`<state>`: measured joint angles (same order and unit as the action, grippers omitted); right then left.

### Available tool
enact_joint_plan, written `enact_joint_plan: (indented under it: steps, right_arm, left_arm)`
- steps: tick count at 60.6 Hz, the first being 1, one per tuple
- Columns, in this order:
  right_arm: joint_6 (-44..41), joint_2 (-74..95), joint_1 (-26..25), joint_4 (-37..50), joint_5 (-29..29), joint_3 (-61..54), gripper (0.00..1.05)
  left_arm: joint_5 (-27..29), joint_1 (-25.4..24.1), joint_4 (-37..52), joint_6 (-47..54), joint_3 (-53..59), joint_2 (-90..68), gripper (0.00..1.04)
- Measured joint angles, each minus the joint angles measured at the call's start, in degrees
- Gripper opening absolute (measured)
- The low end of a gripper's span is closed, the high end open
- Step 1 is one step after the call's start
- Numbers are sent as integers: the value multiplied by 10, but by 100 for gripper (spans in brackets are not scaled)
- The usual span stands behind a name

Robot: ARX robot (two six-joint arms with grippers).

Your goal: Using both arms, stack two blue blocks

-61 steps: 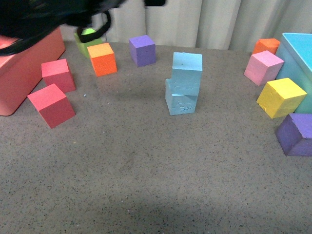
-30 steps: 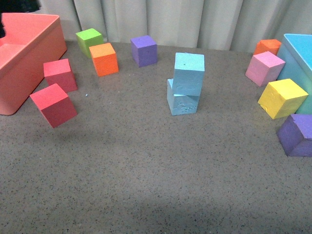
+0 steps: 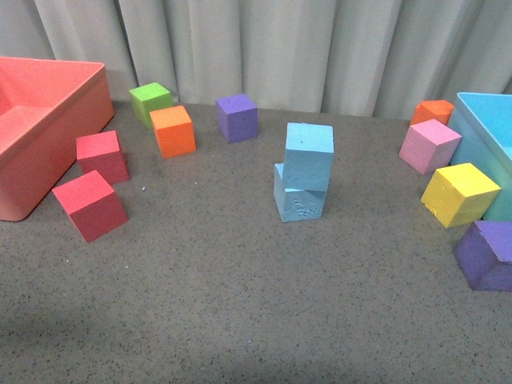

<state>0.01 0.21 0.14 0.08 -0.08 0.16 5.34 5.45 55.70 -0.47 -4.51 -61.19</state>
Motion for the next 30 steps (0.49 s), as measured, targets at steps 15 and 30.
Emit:
enact_joint_plan:
  steps: [15,30]
  right_arm:
    - [0,0,0,0,0,0,95]
    - [0,0,0,0,0,0,95]
  left_arm:
    - [-49,-52,-89,0,26,117,4]
    - [-52,-53,-187,0,34,232,4]
